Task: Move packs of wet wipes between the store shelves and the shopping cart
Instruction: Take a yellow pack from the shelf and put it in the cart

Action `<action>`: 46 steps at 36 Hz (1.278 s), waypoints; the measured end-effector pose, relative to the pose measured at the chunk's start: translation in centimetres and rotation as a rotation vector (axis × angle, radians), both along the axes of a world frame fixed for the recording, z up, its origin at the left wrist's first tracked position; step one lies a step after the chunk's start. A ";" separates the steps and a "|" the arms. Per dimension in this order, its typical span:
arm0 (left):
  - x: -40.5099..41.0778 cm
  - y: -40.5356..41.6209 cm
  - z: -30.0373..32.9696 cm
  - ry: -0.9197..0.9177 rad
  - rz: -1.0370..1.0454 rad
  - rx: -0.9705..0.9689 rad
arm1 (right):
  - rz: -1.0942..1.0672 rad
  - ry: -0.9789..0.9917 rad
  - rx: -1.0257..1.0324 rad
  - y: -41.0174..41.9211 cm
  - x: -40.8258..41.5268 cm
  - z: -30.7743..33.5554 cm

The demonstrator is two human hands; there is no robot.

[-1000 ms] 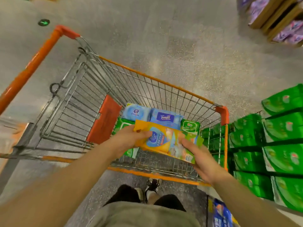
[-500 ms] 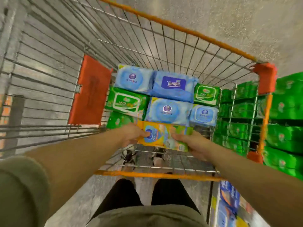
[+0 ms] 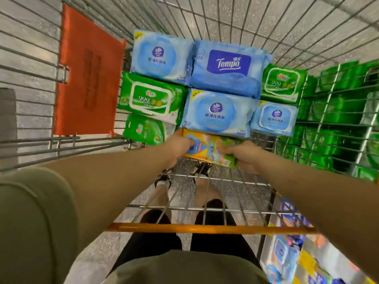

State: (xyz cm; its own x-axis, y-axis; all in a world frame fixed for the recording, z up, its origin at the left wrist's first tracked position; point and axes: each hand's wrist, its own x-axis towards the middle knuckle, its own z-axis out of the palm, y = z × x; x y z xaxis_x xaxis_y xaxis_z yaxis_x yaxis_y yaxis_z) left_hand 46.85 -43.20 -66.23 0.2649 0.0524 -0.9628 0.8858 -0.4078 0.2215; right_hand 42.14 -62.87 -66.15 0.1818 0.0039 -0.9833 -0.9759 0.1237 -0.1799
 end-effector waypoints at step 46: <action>17.1 -2.8 41.4 -0.874 -0.964 0.227 | 0.882 -0.757 -0.936 -7.5 13.9 40.7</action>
State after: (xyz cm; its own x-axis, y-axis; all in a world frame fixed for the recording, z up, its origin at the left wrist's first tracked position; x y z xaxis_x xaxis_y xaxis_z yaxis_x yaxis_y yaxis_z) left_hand 63.97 -45.98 -24.87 0.8119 -0.3696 -0.4519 -0.1775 -0.8937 0.4120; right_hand 56.07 -70.35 -25.50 0.9121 -0.1816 -0.3675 -0.3146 -0.8848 -0.3436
